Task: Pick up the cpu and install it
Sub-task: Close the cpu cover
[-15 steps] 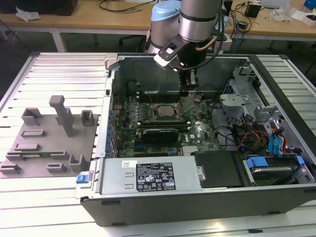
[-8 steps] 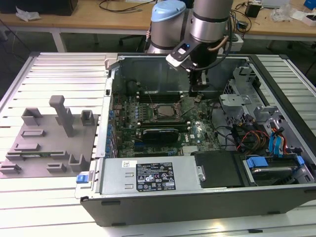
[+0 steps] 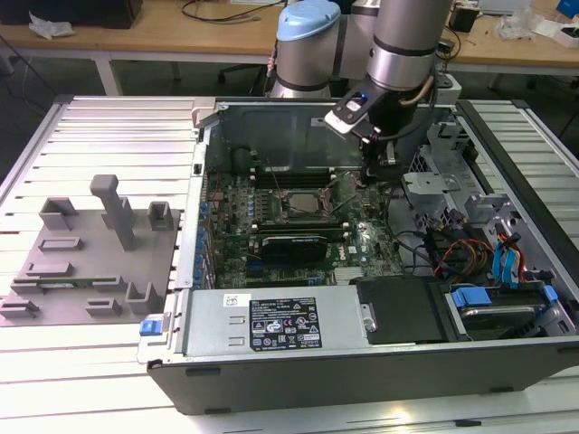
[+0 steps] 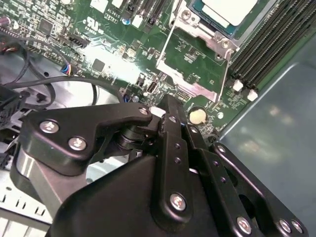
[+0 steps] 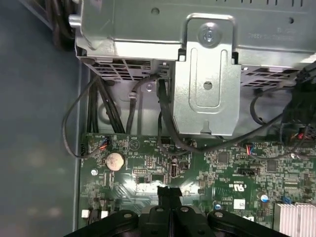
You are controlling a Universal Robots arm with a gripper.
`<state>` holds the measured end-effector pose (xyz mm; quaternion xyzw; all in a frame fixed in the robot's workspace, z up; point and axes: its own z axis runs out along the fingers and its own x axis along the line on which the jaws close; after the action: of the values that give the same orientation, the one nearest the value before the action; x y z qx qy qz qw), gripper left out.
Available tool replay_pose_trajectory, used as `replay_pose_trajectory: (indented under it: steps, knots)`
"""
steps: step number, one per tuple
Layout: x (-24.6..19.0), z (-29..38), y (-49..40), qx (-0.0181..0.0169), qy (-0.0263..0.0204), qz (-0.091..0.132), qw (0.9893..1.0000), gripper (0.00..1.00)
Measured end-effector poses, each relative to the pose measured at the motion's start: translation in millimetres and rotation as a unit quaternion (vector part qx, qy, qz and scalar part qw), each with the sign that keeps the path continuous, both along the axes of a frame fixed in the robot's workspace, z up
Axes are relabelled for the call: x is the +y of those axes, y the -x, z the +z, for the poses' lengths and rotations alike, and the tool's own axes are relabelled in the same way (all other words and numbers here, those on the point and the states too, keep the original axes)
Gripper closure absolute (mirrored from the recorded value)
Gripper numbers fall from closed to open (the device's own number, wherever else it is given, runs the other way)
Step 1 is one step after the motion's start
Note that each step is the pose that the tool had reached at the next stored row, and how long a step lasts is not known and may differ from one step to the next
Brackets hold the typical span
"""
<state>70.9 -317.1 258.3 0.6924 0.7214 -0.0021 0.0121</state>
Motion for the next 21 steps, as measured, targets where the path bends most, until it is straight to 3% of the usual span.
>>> replay_pose_trajectory:
  steps: [4,9,16,19,21]
  knots:
    - [0.0,-14.7,-0.5,0.0017,0.0000,0.000,1.0000,0.89]
    - [0.1,-15.7,0.7,0.0019,-0.0001,0.000,1.0000,0.89]
    - [1.3,-15.6,19.8,0.0013,0.0000,0.000,1.0000,0.89]
    - [2.1,-15.6,31.3,0.0003,0.0000,0.000,1.0000,0.89]
    - [3.3,-15.6,43.9,-0.0007,0.0000,0.000,1.0000,0.89]
